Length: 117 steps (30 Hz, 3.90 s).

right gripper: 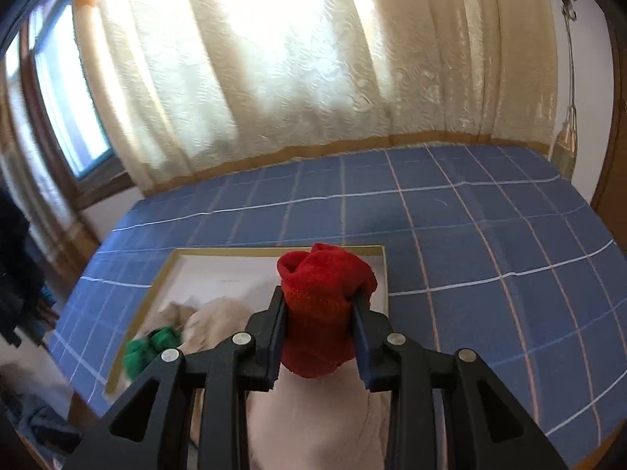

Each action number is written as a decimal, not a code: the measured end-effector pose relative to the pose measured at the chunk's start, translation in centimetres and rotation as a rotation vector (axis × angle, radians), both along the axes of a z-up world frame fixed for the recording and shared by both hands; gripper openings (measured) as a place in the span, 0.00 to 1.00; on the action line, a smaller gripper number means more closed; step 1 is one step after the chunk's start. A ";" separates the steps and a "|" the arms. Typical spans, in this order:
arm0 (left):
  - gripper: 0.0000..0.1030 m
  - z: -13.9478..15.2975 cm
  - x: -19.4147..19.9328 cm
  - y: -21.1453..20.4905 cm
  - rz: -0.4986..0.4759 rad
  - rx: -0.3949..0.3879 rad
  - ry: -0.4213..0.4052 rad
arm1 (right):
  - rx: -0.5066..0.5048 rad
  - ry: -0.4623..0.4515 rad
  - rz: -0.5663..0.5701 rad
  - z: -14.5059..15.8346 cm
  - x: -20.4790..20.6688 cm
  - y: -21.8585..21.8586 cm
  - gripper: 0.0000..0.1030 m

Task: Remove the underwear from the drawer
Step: 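Lower the red sock into the tray and open the right gripper, then reach the right gripper into the drawer and grasp the maroon garment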

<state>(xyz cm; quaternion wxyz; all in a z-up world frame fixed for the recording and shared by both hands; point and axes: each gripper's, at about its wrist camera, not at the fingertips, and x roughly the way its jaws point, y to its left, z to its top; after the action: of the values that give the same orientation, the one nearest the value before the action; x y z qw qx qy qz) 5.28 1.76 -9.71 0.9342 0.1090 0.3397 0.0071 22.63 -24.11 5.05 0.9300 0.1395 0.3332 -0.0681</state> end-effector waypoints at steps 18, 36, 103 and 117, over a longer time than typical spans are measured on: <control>1.00 -0.2 0.4 -0.2 -0.004 0.016 0.016 | -0.034 0.133 -0.100 -3.6 7.5 -2.4 0.32; 1.00 -0.2 0.4 -0.3 0.012 0.025 0.018 | -0.007 0.175 -0.071 -6.5 9.8 -2.8 0.42; 1.00 0.5 0.2 -0.3 0.038 0.041 0.008 | -0.275 0.774 0.502 -21.6 -20.8 10.2 0.49; 1.00 0.4 0.3 -0.3 0.048 0.043 0.003 | -0.340 0.749 0.484 -21.4 -21.8 9.9 0.29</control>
<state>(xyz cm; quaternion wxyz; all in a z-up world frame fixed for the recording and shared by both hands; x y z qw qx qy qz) 5.58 1.43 -9.33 0.9307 0.1208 0.3432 0.0365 0.83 -14.20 -16.35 0.7446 -0.1305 0.6526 0.0515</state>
